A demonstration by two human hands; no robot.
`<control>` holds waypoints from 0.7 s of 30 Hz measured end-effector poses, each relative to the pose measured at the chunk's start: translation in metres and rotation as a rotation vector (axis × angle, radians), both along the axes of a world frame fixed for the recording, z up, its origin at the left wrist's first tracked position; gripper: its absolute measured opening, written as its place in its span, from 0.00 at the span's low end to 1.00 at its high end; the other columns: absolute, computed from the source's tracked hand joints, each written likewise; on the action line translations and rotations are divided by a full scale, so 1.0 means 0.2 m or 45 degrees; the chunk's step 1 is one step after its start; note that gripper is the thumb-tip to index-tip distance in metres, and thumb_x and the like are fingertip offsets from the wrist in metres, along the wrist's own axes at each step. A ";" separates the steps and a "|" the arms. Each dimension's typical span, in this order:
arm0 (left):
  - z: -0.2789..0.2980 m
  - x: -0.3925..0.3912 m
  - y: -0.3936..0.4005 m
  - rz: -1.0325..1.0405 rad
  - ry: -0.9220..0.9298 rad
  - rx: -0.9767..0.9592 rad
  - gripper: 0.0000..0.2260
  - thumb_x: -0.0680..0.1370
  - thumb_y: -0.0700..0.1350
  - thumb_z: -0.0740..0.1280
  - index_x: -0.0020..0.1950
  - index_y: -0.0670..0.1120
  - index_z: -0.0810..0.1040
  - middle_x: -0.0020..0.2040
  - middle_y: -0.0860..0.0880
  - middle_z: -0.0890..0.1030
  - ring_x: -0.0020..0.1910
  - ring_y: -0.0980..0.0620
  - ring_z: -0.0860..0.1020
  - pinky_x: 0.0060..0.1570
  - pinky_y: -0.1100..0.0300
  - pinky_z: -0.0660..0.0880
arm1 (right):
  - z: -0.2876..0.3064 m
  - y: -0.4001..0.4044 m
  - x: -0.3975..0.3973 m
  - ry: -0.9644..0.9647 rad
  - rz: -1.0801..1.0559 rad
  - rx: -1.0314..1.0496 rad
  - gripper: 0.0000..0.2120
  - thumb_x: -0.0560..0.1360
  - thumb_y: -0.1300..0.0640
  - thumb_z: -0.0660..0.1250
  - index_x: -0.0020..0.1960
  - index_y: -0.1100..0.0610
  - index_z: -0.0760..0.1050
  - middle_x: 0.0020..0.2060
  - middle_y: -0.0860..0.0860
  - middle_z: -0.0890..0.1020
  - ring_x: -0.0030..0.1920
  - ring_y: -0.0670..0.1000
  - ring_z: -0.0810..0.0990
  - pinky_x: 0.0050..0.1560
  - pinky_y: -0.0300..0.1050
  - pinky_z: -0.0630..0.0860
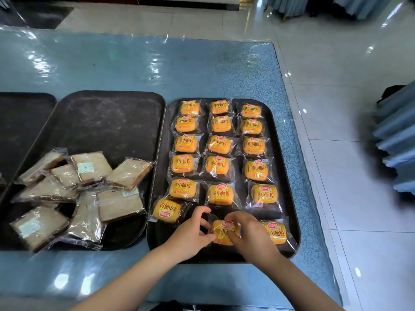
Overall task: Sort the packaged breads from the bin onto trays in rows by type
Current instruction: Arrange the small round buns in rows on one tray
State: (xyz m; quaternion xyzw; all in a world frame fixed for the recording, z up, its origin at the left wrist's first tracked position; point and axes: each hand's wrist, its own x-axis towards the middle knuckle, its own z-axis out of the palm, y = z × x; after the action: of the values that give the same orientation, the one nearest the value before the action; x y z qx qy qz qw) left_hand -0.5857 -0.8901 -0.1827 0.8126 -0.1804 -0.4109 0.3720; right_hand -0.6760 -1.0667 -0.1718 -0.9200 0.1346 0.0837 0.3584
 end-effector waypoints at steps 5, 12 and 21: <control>-0.02 -0.05 -0.04 0.006 -0.106 0.024 0.29 0.76 0.47 0.71 0.72 0.55 0.59 0.56 0.57 0.74 0.41 0.59 0.81 0.46 0.63 0.79 | -0.06 0.04 -0.05 -0.201 0.009 -0.248 0.12 0.70 0.62 0.69 0.52 0.51 0.76 0.53 0.45 0.78 0.53 0.48 0.75 0.55 0.41 0.73; 0.03 -0.02 -0.02 -0.312 -0.699 -0.024 0.18 0.78 0.54 0.66 0.67 0.54 0.69 0.65 0.59 0.64 0.62 0.61 0.69 0.58 0.65 0.71 | -0.10 0.00 -0.12 -0.270 0.147 -0.393 0.11 0.75 0.57 0.68 0.58 0.52 0.77 0.55 0.47 0.79 0.54 0.50 0.78 0.49 0.46 0.79; -0.03 -0.04 -0.03 -0.552 -0.834 -0.083 0.20 0.79 0.50 0.65 0.70 0.53 0.67 0.67 0.57 0.65 0.66 0.57 0.66 0.60 0.61 0.73 | -0.14 0.05 -0.19 -0.205 0.130 -0.262 0.24 0.73 0.61 0.69 0.67 0.54 0.71 0.66 0.49 0.74 0.65 0.48 0.73 0.65 0.38 0.69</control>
State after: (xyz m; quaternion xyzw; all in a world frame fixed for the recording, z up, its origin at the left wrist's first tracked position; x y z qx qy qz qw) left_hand -0.5945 -0.8955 -0.1881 0.8315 -0.4699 -0.1931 0.2248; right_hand -0.7145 -1.0557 -0.2003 -0.9613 0.0663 0.0136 0.2672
